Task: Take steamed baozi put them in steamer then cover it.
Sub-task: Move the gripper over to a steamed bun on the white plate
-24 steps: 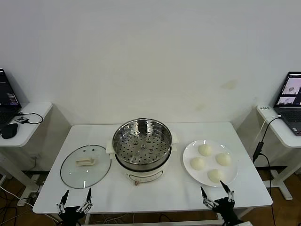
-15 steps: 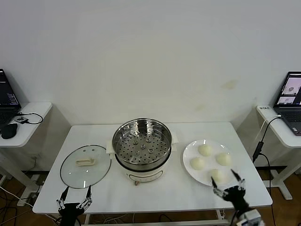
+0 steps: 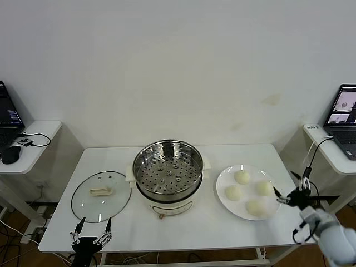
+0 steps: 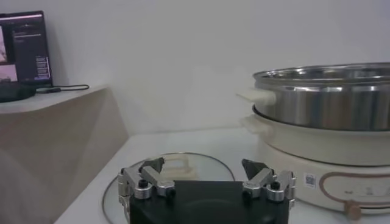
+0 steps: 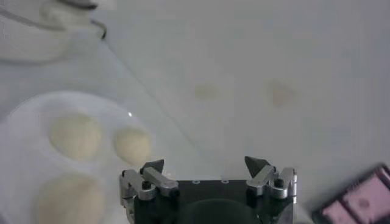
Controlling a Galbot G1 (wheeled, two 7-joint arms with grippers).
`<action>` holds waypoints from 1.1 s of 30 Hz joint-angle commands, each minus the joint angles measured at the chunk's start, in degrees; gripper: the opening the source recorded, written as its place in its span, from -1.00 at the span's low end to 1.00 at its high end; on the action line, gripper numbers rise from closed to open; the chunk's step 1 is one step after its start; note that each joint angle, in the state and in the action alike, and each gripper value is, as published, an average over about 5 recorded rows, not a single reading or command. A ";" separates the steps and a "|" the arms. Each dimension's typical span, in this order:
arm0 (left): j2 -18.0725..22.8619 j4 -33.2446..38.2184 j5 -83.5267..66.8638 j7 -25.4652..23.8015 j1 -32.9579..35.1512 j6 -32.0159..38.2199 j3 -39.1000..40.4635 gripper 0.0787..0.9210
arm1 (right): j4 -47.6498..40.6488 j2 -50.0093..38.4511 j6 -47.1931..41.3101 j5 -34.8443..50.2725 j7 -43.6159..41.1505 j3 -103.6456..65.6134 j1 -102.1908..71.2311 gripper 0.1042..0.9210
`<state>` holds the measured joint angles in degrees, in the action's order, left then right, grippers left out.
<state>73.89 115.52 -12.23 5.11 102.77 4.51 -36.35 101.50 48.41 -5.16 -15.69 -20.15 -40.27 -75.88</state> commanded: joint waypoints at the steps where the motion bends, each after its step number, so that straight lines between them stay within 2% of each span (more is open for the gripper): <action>1: 0.28 0.40 0.69 -0.30 -0.02 -1.18 -0.14 0.77 | -13.65 -16.40 -1.05 -4.66 -16.44 15.50 23.30 0.76; 7: 0.58 0.51 1.32 -0.42 0.40 -1.00 -0.92 0.77 | -23.46 -18.04 1.63 -3.70 -25.44 35.92 43.06 0.76; 15: 0.86 1.05 1.76 -0.50 0.69 -1.05 -1.37 0.77 | -31.31 -14.84 5.64 -0.64 -35.00 61.22 64.85 0.76; 23: 0.83 1.32 1.83 -0.53 0.58 -1.06 -1.57 0.77 | -36.38 -10.42 8.16 0.25 -40.59 74.11 73.77 0.76; 33: 0.81 0.98 2.04 -0.59 -0.20 -1.11 -1.77 0.77 | -44.18 -3.05 8.33 -0.13 -39.16 78.74 73.79 0.76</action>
<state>74.72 116.58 -10.23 4.52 102.55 3.46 -38.08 64.91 40.76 2.08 -15.96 -56.27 28.10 -9.29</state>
